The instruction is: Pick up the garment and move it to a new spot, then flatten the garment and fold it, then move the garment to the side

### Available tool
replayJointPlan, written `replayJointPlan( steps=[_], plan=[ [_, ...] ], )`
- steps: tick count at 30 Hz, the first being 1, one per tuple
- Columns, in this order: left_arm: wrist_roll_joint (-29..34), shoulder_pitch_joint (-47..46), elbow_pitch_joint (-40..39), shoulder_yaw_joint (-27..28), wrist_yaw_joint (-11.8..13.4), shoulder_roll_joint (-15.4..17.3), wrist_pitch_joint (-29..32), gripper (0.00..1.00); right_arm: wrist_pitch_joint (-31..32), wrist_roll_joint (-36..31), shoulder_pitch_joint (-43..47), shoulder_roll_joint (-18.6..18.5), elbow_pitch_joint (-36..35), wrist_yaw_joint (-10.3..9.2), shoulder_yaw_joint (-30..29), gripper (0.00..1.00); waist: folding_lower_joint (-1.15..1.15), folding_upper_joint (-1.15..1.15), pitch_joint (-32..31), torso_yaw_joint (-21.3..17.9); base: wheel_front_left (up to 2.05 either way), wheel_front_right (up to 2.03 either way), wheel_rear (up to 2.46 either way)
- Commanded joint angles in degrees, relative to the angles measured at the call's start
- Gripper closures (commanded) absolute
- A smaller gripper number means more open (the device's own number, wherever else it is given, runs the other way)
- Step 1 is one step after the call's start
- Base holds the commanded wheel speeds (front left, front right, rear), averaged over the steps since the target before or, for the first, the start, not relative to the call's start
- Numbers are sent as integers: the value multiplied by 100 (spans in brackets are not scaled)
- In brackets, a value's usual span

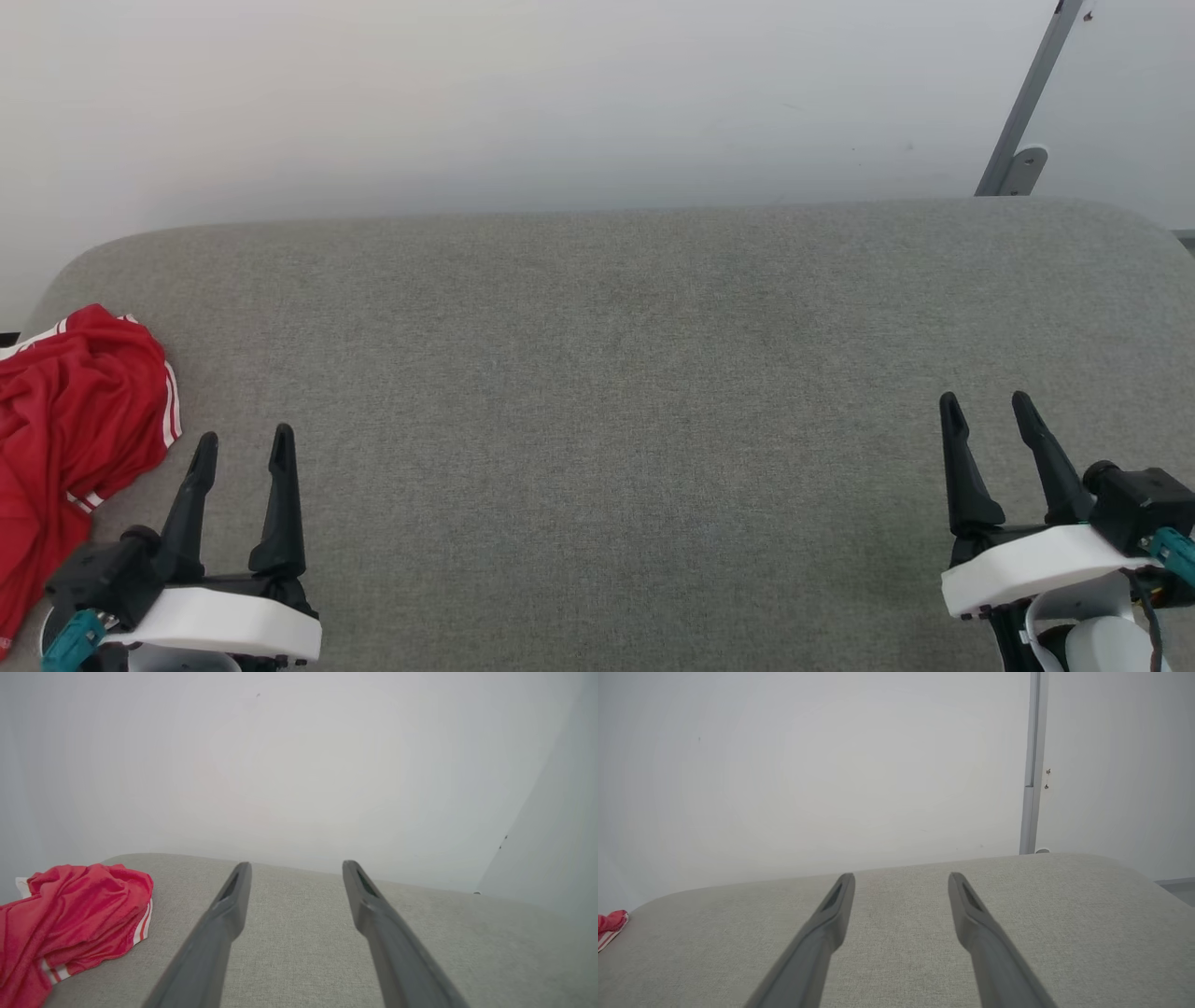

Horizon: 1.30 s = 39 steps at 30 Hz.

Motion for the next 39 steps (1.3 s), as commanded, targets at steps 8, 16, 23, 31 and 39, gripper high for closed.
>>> replayJointPlan(
  steps=[8,16,23,31,39],
  plan=[
    [361,76,-48,-48,-30,119,-122,0,-158,-473,46,33,-61,-1,-104,0,0,0,2,-14,0,0,0],
    [533,94,-43,-100,-34,175,-192,0,-242,-779,59,72,-65,-1,-267,0,0,0,11,-23,0,0,0],
    [456,111,8,-135,-35,207,-191,0,-246,-795,91,128,-79,-1,-315,0,0,0,0,-27,0,0,0],
    [404,92,26,-144,-35,223,-191,0,-238,-789,116,148,-87,-1,-299,0,0,0,3,-7,0,0,0],
    [334,78,129,-47,-33,193,-189,0,-197,-753,80,115,-86,-1,-70,0,0,0,-22,177,0,0,0]
  ],
)
